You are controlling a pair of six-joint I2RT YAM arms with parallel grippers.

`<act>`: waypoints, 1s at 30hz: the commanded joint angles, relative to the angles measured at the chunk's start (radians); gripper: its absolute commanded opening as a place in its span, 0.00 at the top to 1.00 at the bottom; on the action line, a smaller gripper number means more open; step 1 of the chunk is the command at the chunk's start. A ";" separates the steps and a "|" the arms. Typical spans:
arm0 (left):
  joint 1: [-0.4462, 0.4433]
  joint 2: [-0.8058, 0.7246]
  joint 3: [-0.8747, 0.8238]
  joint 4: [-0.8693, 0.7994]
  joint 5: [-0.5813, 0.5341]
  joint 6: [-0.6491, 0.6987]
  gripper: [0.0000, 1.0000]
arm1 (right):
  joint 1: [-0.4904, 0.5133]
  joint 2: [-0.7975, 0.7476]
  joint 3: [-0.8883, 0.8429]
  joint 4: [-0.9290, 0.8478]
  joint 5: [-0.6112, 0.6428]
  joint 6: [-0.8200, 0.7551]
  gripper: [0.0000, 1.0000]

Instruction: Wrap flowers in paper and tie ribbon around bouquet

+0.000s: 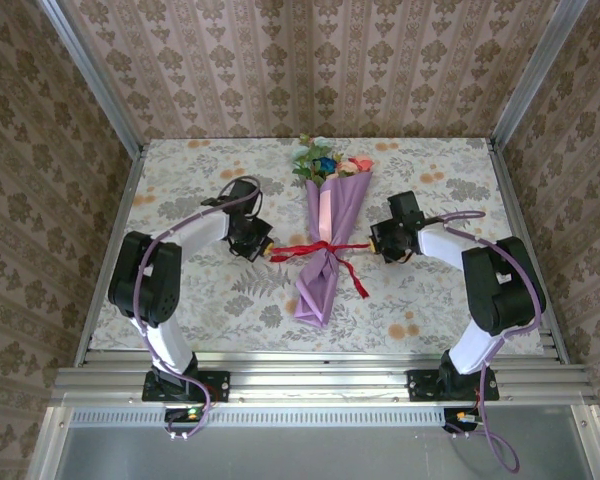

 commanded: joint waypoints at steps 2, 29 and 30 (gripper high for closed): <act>0.021 -0.034 -0.021 -0.035 -0.021 0.030 1.00 | -0.022 -0.025 -0.011 -0.007 0.047 -0.034 1.00; -0.070 -0.013 -0.003 0.012 0.051 -0.214 0.29 | -0.009 -0.014 -0.003 0.007 -0.004 -0.042 1.00; -0.079 -0.005 0.001 0.014 0.043 -0.243 0.30 | -0.009 -0.015 -0.006 0.009 -0.004 -0.041 1.00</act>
